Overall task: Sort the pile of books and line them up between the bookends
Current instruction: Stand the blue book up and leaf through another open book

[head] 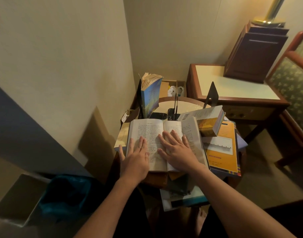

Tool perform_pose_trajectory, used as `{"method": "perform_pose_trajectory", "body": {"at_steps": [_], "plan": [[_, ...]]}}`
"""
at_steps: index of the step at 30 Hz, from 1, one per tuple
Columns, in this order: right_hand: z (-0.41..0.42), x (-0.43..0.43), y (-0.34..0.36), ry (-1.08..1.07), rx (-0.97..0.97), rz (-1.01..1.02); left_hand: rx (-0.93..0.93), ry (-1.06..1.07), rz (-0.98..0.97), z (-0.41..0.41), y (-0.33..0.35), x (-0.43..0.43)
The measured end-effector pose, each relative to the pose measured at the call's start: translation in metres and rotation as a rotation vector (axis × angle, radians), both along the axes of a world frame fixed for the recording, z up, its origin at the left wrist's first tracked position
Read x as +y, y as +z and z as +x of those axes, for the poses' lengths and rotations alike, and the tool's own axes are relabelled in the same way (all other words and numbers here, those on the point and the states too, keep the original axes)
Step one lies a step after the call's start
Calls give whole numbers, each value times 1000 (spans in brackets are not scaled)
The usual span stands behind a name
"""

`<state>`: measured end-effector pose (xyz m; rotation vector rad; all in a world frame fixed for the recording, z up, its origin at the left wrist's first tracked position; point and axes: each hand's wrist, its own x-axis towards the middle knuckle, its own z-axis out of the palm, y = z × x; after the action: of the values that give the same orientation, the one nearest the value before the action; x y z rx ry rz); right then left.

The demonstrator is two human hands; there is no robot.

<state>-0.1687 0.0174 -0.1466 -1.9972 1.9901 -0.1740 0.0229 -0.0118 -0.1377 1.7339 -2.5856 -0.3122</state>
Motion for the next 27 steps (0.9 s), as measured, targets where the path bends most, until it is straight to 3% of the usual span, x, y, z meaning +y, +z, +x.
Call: {"method": "perform_pose_trajectory", "body": {"at_steps": [8, 12, 18, 22, 27], "plan": [[0, -1, 4, 1, -9, 18, -31, 111, 99, -7, 10, -61], [1, 0, 4, 3, -17, 13, 49, 184, 156, -3, 10, -59], [0, 1, 4, 4, -6, 11, 496, 255, 71, 9, 17, -46], [0, 2, 4, -5, -11, 10, 763, 301, 136, 13, 22, -32], [0, 6, 9, -10, -37, 15, 898, 368, 306, 15, 21, -28]]}}
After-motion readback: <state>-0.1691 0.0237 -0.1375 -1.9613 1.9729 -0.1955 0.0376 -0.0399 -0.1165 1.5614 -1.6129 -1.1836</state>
